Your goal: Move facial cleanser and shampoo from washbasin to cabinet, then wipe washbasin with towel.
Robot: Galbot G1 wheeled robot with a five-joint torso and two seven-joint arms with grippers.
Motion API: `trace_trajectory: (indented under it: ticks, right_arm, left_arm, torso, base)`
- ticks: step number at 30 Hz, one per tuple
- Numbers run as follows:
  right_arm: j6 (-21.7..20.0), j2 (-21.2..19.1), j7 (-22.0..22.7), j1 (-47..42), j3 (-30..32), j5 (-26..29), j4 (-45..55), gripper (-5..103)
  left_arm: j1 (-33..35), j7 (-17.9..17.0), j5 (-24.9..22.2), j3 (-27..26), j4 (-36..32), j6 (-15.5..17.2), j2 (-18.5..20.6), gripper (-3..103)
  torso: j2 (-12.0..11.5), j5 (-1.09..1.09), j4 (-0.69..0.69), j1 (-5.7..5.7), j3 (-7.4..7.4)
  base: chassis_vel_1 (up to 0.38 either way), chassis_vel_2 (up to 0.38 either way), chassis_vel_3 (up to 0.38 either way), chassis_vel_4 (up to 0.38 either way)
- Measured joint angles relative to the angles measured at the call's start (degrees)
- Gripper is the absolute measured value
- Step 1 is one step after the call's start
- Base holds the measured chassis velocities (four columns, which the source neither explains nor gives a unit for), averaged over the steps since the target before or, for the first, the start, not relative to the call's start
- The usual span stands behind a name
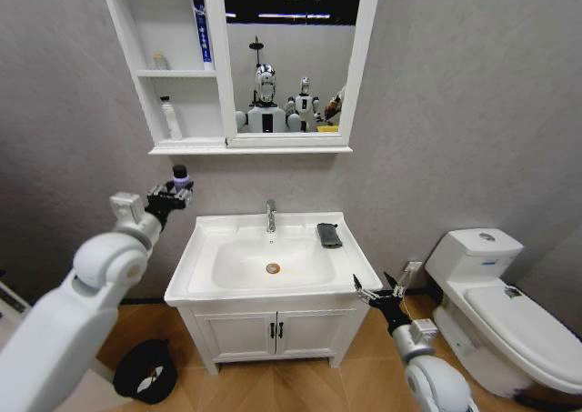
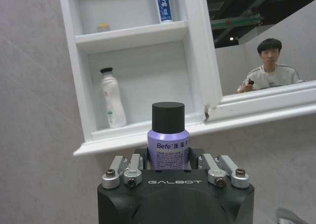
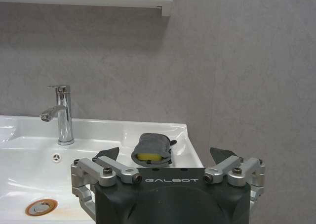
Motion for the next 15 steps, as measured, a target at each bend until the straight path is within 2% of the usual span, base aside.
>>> trace_trajectory:
  ticks: [1, 3, 4, 6, 7, 10, 11, 15]
  right_arm:
    - [0.0, 0.0, 0.0, 0.0, 0.0, 0.0, 0.0, 100]
    - [-0.01, 0.19, -0.04, -0.14, 0.0, -0.46, 0.02, 100]
    - [-0.01, 0.19, -0.04, -0.14, 0.0, -0.46, 0.02, 100]
    - [-0.04, 0.56, -0.08, -0.15, -0.12, -0.88, 0.04, 100]
    - [-0.04, 0.56, -0.08, -0.15, -0.12, -0.88, 0.04, 100]
    - [-0.37, 0.99, -0.07, 0.11, -0.41, -1.32, 0.44, 100]
    - [-0.37, 0.99, -0.07, 0.11, -0.41, -1.32, 0.44, 100]
    - [-0.49, 1.01, 0.0, -0.2, 0.04, -1.33, 0.59, 100]
  left_arm:
    - [0.0, 0.0, 0.0, 0.0, 0.0, 0.0, 0.0, 43]
    - [-6.68, 0.15, -1.96, 3.21, 3.51, 0.42, 0.64, 43]
    - [-6.68, 0.15, -1.96, 3.21, 3.51, 0.42, 0.64, 43]
    - [-14.4, 0.28, -2.56, 7.06, 7.72, 0.83, -0.95, 43]
    - [-14.4, 0.28, -2.56, 7.06, 7.72, 0.83, -0.95, 43]
    - [-23.08, -0.59, -3.08, 12.91, 13.06, 2.35, -5.08, 43]
    - [-23.08, -0.59, -3.08, 12.91, 13.06, 2.35, -5.08, 43]
    - [-30.63, -0.47, -2.66, 18.03, 20.32, 4.2, -8.18, 43]
  torso:
    - [0.0, 0.0, 0.0, 0.0, 0.0]
    - [0.0, 0.02, -0.01, 0.0, 0.0]
    - [0.0, 0.02, -0.01, 0.0, 0.0]
    - [0.0, 0.03, -0.01, 0.0, 0.0]
    - [0.0, 0.03, -0.01, 0.0, 0.0]
    - [0.0, 0.03, -0.04, 0.01, 0.0]
    - [0.0, 0.03, -0.04, 0.01, 0.0]
    - [0.0, 0.03, -0.01, 0.01, 0.0]
  base:
    - [0.0, 0.0, 0.0, 0.0]
    - [0.0, 0.0, 0.0, 0.0]
    - [0.0, 0.0, 0.0, 0.0]
    - [0.0, 0.0, 0.0, 0.0]
    - [0.0, 0.0, 0.0, 0.0]
    - [0.0, 0.0, 0.0, 0.0]
    - [0.0, 0.0, 0.0, 0.0]
    - [0.0, 0.0, 0.0, 0.0]
